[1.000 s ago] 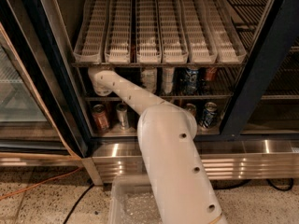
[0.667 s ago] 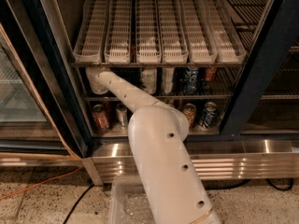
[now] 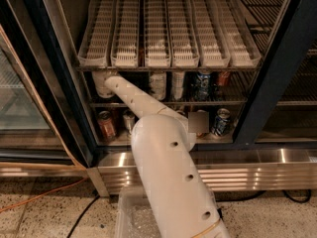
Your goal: Pick redbull can from middle shelf of fridge
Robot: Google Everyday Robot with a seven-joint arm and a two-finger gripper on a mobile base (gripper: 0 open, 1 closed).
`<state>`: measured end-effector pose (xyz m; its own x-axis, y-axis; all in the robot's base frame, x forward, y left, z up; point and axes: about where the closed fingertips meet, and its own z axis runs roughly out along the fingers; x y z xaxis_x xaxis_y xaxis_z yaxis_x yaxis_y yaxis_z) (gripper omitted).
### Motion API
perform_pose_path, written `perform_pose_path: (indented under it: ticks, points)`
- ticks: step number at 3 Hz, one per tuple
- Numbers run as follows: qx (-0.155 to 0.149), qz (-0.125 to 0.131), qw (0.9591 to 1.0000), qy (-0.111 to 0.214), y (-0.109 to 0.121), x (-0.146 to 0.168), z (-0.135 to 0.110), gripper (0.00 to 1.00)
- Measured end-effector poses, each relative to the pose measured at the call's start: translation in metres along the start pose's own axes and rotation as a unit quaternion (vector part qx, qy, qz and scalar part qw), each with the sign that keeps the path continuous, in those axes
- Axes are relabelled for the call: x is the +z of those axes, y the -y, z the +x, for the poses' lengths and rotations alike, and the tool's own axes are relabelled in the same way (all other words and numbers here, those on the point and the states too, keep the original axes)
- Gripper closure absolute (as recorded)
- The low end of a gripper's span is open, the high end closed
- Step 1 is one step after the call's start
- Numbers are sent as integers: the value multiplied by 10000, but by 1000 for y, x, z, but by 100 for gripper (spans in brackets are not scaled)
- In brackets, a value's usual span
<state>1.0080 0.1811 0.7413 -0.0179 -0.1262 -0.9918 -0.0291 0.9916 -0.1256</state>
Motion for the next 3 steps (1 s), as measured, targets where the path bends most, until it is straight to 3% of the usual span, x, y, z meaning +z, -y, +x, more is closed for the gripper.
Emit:
perform_pose_path:
  ticks: [3]
  points:
    - [6,9,10000,2,1,0,-1,100]
